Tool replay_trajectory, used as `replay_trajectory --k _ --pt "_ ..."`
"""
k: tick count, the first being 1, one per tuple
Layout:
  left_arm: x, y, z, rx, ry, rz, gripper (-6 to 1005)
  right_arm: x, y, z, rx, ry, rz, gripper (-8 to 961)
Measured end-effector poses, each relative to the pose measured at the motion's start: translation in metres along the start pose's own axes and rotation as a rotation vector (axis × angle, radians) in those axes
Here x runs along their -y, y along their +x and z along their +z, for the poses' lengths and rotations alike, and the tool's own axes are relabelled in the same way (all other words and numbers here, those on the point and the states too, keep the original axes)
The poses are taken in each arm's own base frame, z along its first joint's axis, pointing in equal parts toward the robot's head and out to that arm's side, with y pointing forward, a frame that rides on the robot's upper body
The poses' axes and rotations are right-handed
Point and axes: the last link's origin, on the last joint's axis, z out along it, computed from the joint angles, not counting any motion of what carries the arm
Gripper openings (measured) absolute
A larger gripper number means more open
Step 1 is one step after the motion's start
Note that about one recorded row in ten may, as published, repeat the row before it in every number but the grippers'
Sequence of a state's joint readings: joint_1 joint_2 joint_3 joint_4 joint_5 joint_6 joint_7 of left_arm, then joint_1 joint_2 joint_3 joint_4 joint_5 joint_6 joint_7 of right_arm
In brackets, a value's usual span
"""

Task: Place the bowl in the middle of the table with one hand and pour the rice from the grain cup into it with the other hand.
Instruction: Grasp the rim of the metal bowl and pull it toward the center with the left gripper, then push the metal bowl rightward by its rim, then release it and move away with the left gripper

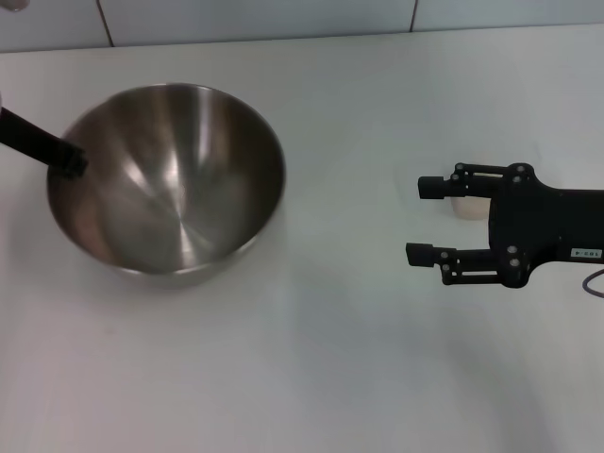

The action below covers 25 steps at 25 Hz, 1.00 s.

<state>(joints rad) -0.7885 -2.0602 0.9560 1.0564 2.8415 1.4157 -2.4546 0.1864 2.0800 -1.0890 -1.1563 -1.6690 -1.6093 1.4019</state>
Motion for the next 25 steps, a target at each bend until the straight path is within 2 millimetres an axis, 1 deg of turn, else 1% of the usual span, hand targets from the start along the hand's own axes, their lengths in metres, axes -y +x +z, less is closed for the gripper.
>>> replay_trajectory --k 2,4,7,8,11,13,22,23,25 --pt "-0.002 0.002 0.000 -0.005 -0.014 0.006 95 0.000 0.000 0.000 0.000 0.000 0.001 755" --pt "-0.011 0.012 -0.005 -0.029 -0.052 0.033 86 0.000 0.000 0.000 0.001 -0.001 0.001 755" --pt "-0.013 0.015 -0.006 -0.033 -0.060 0.039 66 0.000 0.000 0.001 0.000 -0.001 0.001 755" --pt "-0.018 0.021 -0.008 -0.044 -0.079 0.052 59 0.000 0.000 0.001 -0.001 -0.002 0.000 755" --pt "-0.021 0.026 -0.010 -0.052 -0.088 0.066 31 0.001 0.000 0.001 -0.004 -0.003 -0.001 755" --pt "-0.027 0.034 -0.012 -0.068 -0.102 0.093 13 0.001 0.001 0.002 -0.009 -0.006 -0.002 755" --pt "-0.042 0.052 -0.016 -0.092 -0.135 0.148 12 0.001 0.001 0.003 -0.011 -0.008 -0.003 755" --pt "-0.048 0.056 -0.016 -0.103 -0.152 0.160 12 0.002 0.001 0.003 -0.011 -0.008 -0.009 755" --pt "-0.051 0.057 -0.015 -0.106 -0.162 0.170 12 0.002 0.001 0.003 -0.011 -0.009 -0.011 755"
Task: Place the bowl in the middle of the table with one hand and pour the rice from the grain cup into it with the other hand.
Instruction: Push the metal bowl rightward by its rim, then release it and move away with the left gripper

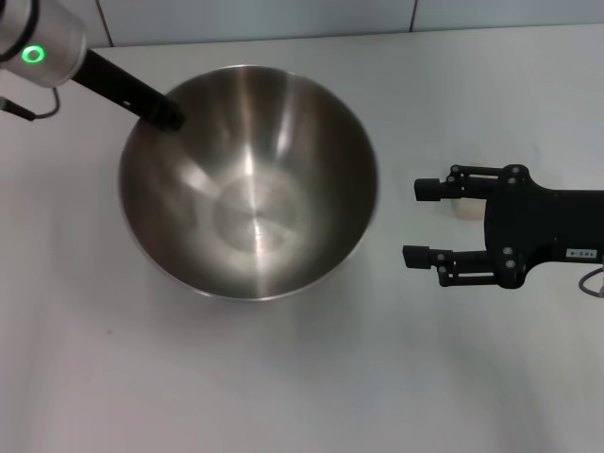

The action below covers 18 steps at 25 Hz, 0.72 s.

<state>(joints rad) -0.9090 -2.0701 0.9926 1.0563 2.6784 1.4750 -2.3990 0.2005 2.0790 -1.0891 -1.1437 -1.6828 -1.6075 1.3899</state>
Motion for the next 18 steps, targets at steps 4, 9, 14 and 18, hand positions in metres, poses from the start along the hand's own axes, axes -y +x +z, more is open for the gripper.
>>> replay_trajectory --k 4,9,14,18 --pt "-0.012 0.007 0.007 -0.001 -0.012 0.052 11 0.000 0.000 0.000 0.000 0.000 -0.001 755" --pt "-0.021 0.010 0.019 -0.005 -0.025 0.082 11 0.000 0.000 0.000 0.000 0.000 -0.001 755" --pt "-0.021 0.011 0.026 -0.020 -0.021 0.079 13 0.000 0.000 0.000 0.000 0.000 0.000 755" --pt "-0.021 0.013 0.029 -0.031 -0.012 0.105 14 0.000 0.001 0.000 0.000 -0.001 0.001 755"
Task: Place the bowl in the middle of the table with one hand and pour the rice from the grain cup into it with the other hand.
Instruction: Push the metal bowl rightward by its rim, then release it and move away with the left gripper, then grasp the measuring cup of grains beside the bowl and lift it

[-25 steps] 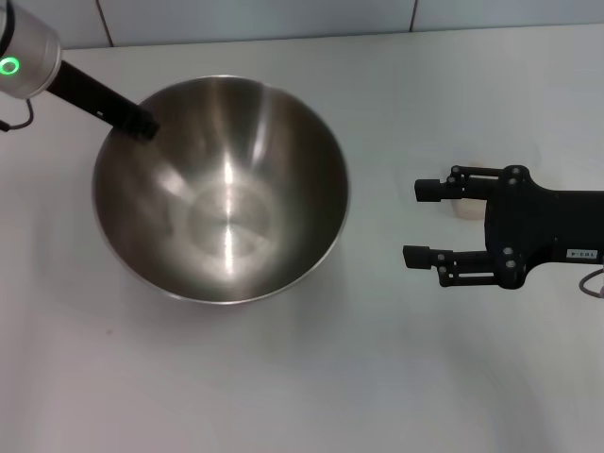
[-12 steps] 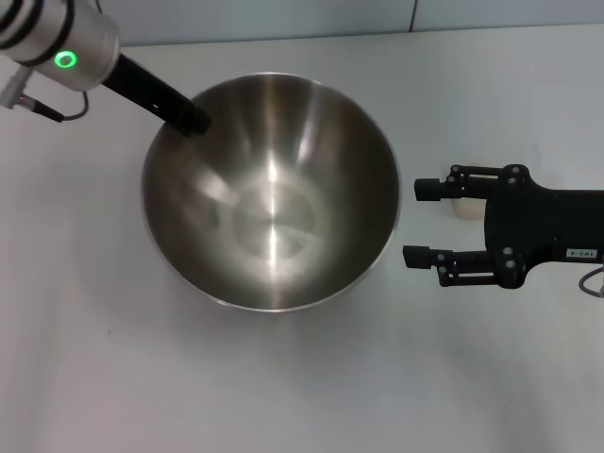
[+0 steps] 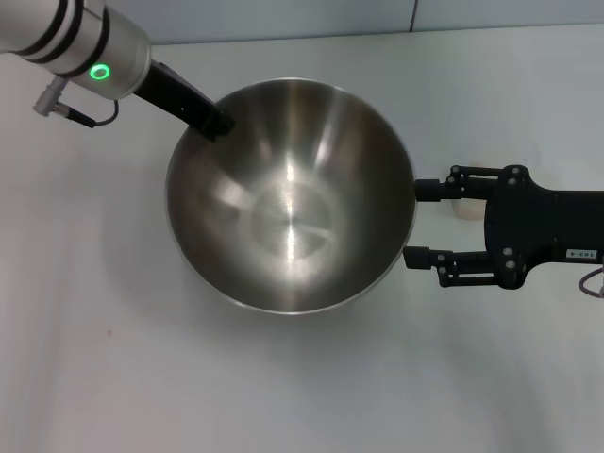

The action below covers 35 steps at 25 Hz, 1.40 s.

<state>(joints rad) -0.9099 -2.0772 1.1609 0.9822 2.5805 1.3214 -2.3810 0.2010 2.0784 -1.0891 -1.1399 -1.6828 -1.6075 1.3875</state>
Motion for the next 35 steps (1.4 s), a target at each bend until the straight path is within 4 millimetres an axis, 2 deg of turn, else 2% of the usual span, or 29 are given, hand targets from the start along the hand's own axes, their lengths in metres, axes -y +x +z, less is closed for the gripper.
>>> replay_trajectory --k 8,18,25,30,35 --pt "-0.006 0.004 0.015 0.006 0.043 0.114 16 0.000 0.000 0.000 0.001 -0.001 -0.013 755" --pt "-0.003 0.006 0.015 -0.008 0.061 0.127 73 0.000 0.001 0.001 0.001 -0.003 -0.007 755" --pt "0.006 0.006 0.013 -0.043 0.112 0.126 134 0.003 0.000 0.000 0.004 0.009 -0.007 755" --pt "0.018 0.010 0.006 -0.111 0.167 0.100 274 0.003 0.000 0.000 0.004 0.011 -0.007 755" --pt "0.042 0.013 -0.023 -0.312 0.313 0.038 477 0.004 0.000 0.000 0.004 0.014 -0.008 755"
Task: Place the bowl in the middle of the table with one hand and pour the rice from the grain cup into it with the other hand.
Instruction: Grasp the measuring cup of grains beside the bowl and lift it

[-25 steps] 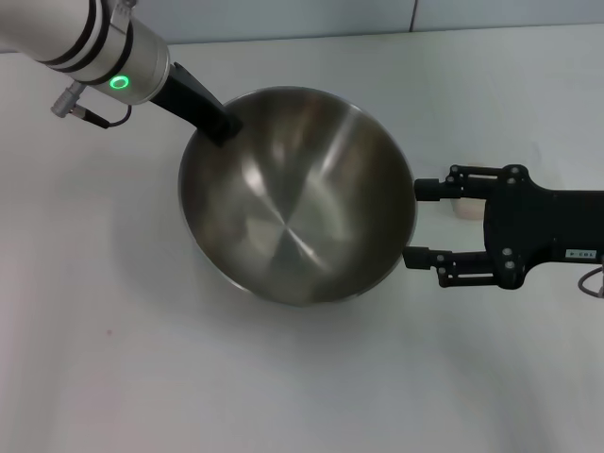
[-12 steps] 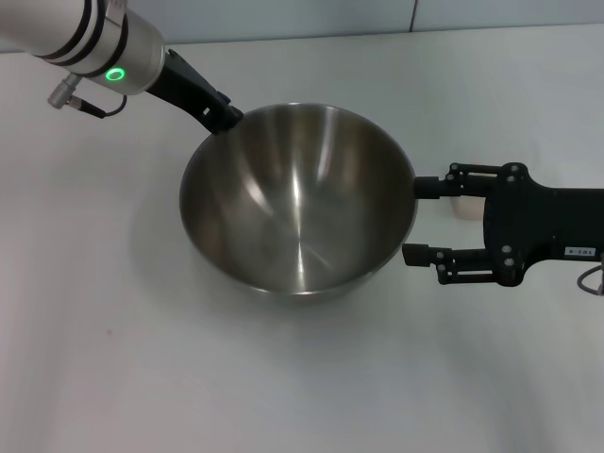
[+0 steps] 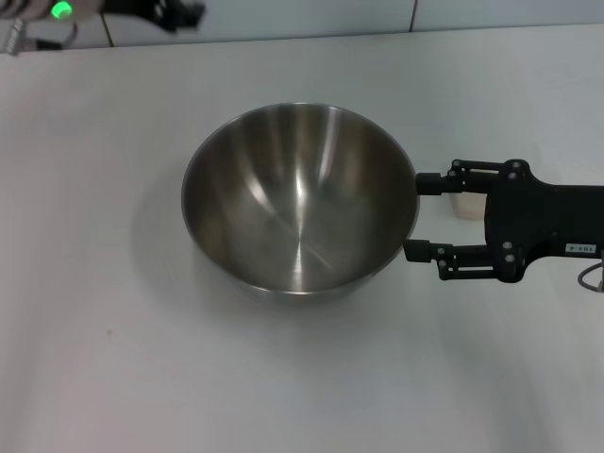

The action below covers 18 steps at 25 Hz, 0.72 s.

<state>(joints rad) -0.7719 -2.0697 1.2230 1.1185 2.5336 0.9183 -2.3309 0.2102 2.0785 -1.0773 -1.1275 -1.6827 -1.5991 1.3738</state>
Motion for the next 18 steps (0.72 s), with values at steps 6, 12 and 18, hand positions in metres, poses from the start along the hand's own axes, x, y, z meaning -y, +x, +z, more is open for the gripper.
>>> replay_trajectory --k 6,12,18 --pt "0.023 0.001 -0.027 -0.246 0.146 -0.118 522 0.002 -0.002 -0.002 0.002 0.010 -0.007 755" --pt "0.039 -0.014 -0.043 -0.366 0.073 -0.413 516 0.003 -0.004 -0.001 0.004 0.007 -0.016 755" --pt "0.036 -0.026 -0.063 -0.492 -0.120 -0.449 446 0.004 -0.005 0.000 0.005 0.005 -0.027 755"
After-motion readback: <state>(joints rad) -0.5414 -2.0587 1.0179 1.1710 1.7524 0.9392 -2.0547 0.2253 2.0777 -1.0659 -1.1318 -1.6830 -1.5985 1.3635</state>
